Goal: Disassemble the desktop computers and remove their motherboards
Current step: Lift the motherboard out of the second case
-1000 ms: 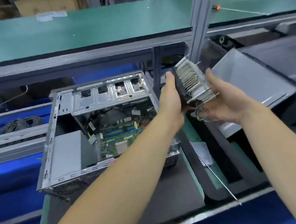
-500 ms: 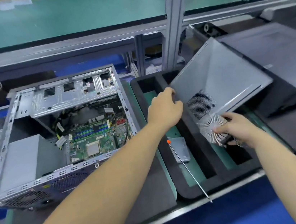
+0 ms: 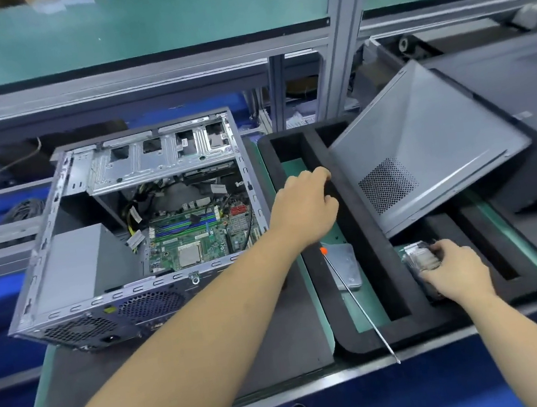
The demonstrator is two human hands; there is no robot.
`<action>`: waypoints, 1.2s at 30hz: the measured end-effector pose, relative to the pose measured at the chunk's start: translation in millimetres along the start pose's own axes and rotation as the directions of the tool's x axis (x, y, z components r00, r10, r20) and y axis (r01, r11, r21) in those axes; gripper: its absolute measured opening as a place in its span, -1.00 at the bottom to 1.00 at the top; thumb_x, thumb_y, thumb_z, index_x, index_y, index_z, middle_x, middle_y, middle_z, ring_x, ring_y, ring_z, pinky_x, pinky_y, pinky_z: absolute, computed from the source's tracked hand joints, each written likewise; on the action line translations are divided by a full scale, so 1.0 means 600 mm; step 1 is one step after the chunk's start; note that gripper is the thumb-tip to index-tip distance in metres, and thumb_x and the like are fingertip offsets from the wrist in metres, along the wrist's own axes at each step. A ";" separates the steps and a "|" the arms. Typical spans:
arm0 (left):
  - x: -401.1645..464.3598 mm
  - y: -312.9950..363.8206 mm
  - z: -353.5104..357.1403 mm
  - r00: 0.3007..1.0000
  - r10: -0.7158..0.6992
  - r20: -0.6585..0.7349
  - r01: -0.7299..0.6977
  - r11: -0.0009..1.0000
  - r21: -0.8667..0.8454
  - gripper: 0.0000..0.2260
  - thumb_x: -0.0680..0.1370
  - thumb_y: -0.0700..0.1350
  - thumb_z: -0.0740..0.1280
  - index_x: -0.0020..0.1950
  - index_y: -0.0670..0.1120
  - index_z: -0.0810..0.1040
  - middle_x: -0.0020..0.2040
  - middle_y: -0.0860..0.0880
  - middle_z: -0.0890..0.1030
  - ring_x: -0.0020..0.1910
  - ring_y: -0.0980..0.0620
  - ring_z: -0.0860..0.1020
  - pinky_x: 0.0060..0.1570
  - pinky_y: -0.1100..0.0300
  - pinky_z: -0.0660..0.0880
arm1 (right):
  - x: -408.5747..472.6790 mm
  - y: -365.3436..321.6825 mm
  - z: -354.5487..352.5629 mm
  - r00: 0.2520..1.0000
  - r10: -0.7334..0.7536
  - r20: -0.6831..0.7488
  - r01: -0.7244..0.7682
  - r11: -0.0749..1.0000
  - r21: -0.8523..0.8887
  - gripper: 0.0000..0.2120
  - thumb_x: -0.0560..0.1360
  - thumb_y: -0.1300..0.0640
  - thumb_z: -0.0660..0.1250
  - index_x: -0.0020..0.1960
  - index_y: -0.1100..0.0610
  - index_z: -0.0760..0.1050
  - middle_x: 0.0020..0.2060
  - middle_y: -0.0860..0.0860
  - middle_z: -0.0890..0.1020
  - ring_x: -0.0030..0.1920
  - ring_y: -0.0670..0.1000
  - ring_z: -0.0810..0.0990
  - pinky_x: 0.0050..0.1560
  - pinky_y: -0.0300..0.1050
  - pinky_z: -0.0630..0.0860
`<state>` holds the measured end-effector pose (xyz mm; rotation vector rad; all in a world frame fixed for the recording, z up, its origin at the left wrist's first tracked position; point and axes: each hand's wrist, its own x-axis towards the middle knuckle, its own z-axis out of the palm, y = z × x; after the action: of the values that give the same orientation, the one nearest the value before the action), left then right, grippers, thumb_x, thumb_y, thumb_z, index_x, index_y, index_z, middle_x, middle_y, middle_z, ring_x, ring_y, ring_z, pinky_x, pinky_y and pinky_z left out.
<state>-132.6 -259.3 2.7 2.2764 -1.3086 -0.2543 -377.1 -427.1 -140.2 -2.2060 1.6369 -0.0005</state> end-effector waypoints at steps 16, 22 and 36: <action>-0.037 -0.104 -0.085 0.988 0.084 -0.133 -0.067 0.989 0.129 -0.67 0.59 -0.15 0.21 0.35 -0.08 0.47 0.22 -0.08 0.54 0.20 -0.14 0.43 0.20 -0.07 0.40 | -0.010 -0.211 -0.095 0.990 -0.132 0.054 0.134 0.990 -0.036 -0.82 0.46 0.11 0.29 -0.08 0.20 0.60 -0.15 0.16 0.63 -0.16 0.17 0.56 -0.07 0.00 0.55; -0.066 -0.219 -0.157 0.982 -0.002 -0.191 0.040 0.979 0.198 -0.70 0.59 -0.11 0.21 0.32 -0.07 0.49 0.17 -0.04 0.57 0.16 -0.11 0.47 0.15 -0.06 0.45 | -0.115 -0.469 -0.127 0.760 -0.582 -0.290 0.647 0.720 0.250 -0.83 0.54 0.12 0.28 0.02 0.05 0.65 -0.19 -0.10 0.64 -0.12 -0.01 0.60 -0.02 -0.13 0.51; -0.082 -0.421 -0.211 0.994 -0.101 -0.029 0.101 0.854 0.511 -0.72 0.59 0.00 0.14 0.23 -0.02 0.52 0.11 -0.04 0.57 0.12 -0.11 0.49 0.13 0.00 0.37 | -0.143 -0.645 0.041 0.562 -0.780 0.274 0.825 0.507 -0.248 -0.74 0.59 0.17 0.15 0.17 0.11 0.56 0.04 0.10 0.64 -0.02 0.14 0.59 -0.02 0.04 0.59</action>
<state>83.1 -71.6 -20.5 2.7907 -1.3807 0.0777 -42.4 -247.5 -23.6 -2.9763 0.3874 0.1885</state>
